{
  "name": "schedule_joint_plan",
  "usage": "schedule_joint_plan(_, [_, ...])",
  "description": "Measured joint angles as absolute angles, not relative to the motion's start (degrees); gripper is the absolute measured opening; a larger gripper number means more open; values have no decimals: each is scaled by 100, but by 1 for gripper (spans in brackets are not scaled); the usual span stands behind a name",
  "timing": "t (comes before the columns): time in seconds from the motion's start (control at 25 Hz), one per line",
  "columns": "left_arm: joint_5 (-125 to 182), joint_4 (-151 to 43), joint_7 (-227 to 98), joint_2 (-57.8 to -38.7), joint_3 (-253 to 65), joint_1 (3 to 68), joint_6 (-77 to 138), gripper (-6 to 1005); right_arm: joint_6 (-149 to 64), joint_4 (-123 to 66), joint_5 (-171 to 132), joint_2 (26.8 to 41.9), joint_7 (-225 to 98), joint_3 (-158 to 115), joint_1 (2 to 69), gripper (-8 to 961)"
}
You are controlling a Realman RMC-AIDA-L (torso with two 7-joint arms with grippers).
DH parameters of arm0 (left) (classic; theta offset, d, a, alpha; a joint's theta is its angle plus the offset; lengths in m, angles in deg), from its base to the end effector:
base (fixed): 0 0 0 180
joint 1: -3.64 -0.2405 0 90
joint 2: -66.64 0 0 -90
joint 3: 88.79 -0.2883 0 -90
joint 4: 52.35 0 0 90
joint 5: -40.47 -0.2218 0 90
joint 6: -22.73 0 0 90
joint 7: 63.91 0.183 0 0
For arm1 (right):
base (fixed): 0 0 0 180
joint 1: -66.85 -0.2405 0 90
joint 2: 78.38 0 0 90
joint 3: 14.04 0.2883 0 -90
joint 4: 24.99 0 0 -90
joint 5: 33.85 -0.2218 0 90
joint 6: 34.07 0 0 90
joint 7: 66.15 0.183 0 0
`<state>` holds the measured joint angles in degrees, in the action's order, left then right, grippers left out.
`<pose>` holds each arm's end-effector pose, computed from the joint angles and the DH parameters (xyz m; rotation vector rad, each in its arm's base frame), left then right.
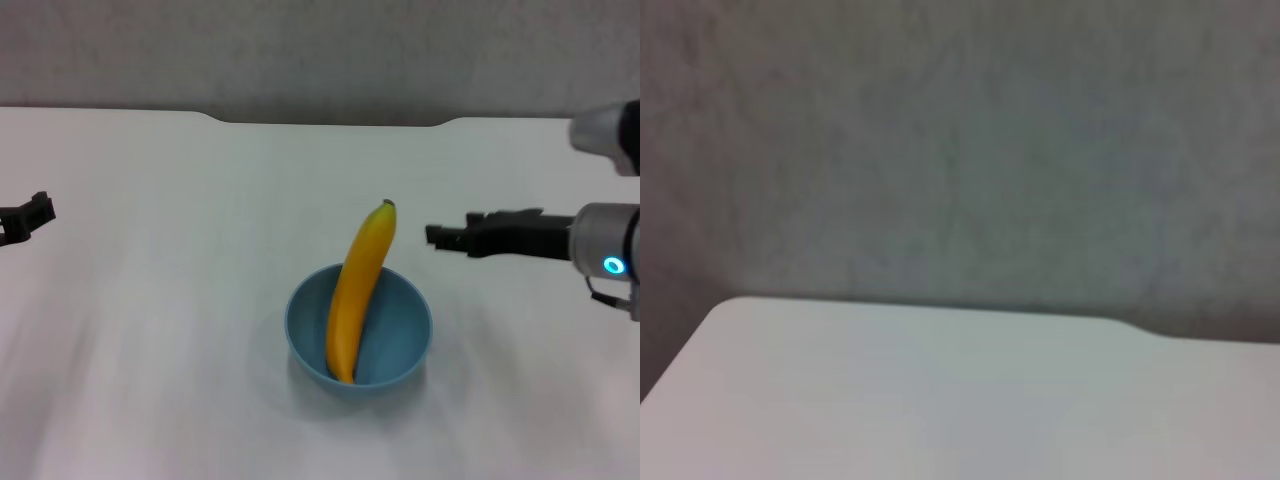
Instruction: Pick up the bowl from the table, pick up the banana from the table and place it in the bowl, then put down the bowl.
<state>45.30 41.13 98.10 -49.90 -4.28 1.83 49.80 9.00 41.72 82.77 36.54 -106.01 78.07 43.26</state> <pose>-0.3034 0.3772 0.0456 -1.5784 -1.0155 -0.3047 0.2370 0.4399 -0.0530 -2.2786 0.9977 0.3333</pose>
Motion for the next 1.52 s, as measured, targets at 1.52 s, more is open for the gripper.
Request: schedule_joint_plan(1.52, [4815,-1674,9848,-5016,-1004,1160,-2611,902,-7129,2114,7738,3657,-10932,2899,4193,680])
